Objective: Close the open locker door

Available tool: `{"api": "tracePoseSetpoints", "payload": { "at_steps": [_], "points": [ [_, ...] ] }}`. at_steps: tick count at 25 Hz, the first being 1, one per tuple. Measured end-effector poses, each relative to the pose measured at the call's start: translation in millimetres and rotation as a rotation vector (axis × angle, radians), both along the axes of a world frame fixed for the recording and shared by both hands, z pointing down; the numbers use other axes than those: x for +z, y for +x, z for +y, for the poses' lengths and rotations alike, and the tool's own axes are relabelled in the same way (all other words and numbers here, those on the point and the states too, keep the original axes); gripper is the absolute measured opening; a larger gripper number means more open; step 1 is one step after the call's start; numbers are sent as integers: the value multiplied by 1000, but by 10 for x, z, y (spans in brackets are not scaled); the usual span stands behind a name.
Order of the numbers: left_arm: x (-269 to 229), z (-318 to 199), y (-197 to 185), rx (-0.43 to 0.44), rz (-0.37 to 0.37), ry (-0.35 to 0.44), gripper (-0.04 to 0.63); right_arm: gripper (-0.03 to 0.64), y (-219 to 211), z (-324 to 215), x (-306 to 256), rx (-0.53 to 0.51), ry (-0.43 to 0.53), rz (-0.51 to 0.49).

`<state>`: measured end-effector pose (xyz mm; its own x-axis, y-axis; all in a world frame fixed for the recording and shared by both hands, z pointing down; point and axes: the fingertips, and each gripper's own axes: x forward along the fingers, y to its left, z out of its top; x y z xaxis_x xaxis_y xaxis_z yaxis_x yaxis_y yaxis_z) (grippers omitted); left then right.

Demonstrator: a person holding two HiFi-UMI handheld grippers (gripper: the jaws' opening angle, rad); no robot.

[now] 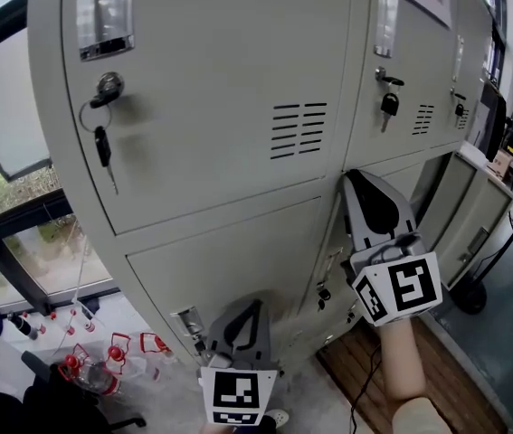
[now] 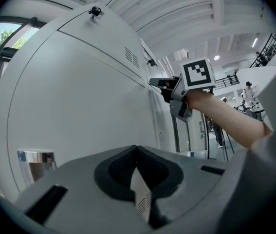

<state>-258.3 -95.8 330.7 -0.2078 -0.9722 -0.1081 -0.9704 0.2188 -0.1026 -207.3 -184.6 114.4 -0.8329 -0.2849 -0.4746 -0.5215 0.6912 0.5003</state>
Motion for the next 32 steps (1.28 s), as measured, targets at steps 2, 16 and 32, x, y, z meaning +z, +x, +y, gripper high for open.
{"api": "tracePoseSetpoints", "payload": {
  "at_steps": [2, 16, 32],
  "points": [
    [-20, -15, 26, 9, -4, 3, 2, 37, 60, 31, 16, 16, -1, -9],
    [-91, -395, 582, 183, -15, -3, 2, 37, 1262, -458, 782, 331, -233, -28],
    [-98, -967, 1369, 395, -17, -4, 2, 31, 2679, -535, 1672, 664, -442, -87]
  ]
}}
